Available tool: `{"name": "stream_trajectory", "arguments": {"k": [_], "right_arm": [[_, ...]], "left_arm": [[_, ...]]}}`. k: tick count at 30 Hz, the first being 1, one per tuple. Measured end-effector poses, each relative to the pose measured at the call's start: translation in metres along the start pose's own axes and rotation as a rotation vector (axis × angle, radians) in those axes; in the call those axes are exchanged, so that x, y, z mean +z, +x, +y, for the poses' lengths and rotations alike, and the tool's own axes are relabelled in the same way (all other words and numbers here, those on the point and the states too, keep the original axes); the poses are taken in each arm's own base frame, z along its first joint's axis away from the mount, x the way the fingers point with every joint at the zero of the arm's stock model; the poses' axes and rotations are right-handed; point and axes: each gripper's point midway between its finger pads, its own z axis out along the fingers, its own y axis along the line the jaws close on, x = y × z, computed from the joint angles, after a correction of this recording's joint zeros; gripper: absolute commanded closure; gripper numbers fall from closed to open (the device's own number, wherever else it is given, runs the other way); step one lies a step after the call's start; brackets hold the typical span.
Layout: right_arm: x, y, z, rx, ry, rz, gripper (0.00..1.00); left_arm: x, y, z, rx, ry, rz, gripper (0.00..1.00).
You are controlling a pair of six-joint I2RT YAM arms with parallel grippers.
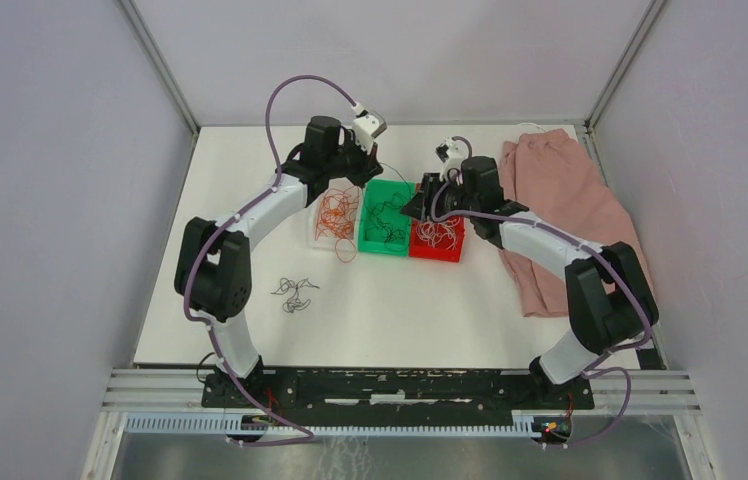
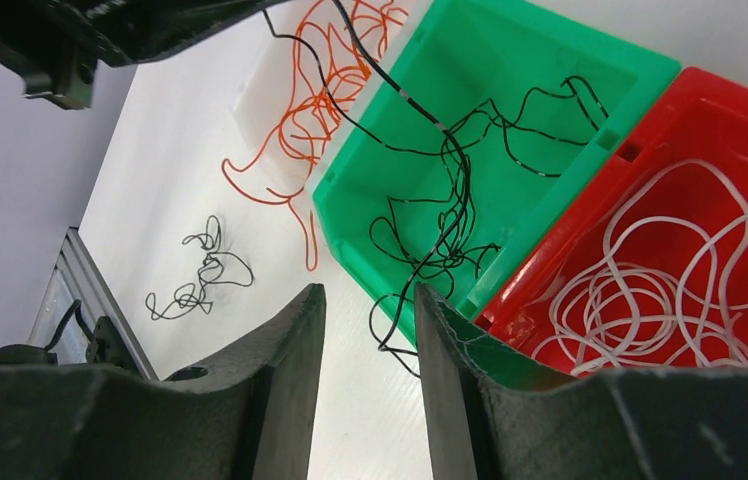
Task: Untangle the cables
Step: Place the cable in the bin.
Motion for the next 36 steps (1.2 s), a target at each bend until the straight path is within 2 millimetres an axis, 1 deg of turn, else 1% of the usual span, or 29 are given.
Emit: {"name": "stream_trajectory", "arguments": {"k": [2, 4, 8, 11, 12, 16, 19, 22, 24, 27, 30, 33, 36], "right_arm": [[0.003, 0.005, -0.003, 0.007, 0.0, 0.016, 0.59], [0.007, 0.01, -0.005, 0.011, 0.0, 0.032, 0.66], [0.015, 0.02, -0.007, 0.013, -0.002, 0.066, 0.82], [0.02, 0.024, -0.004, 0.006, -0.01, 0.085, 0.96], [0.022, 0.024, -0.001, 0.002, -0.015, 0.088, 0.99], [0.03, 0.019, 0.011, -0.018, -0.032, 0.081, 1.0], [0.042, 0.008, 0.014, -0.038, -0.021, 0.052, 1.0], [0.058, 0.0, 0.008, -0.052, 0.015, 0.019, 1.0], [0.07, -0.001, -0.002, -0.059, 0.063, 0.002, 1.0], [0.085, 0.007, -0.021, -0.071, 0.149, -0.004, 1.0], [0.096, 0.021, -0.035, -0.094, 0.229, 0.004, 1.0], [0.103, 0.032, -0.04, -0.127, 0.278, 0.011, 1.0], [0.11, 0.036, -0.039, -0.173, 0.313, 0.008, 1.0]], "left_arm": [[0.0, 0.0, -0.001, 0.0, 0.008, -0.001, 0.97], [0.0, -0.001, -0.002, 0.0, 0.01, -0.003, 0.97], [-0.003, -0.004, -0.003, 0.003, 0.013, -0.01, 0.97], [-0.004, -0.006, -0.003, 0.005, 0.013, -0.015, 0.97], [-0.004, -0.007, -0.003, 0.006, 0.013, -0.015, 0.97], [-0.005, -0.008, -0.004, 0.006, 0.016, -0.017, 0.97], [-0.005, -0.007, -0.006, -0.019, 0.024, -0.017, 0.97], [-0.005, -0.007, -0.01, -0.085, 0.027, -0.016, 0.97], [-0.005, -0.004, -0.012, -0.135, 0.028, -0.01, 0.97], [-0.004, 0.004, -0.017, -0.189, 0.031, 0.008, 0.97], [-0.003, 0.013, -0.021, -0.211, 0.036, 0.029, 0.97], [-0.003, 0.019, -0.023, -0.218, 0.034, 0.044, 0.97], [-0.002, 0.023, -0.023, -0.221, 0.026, 0.054, 0.97]]}}
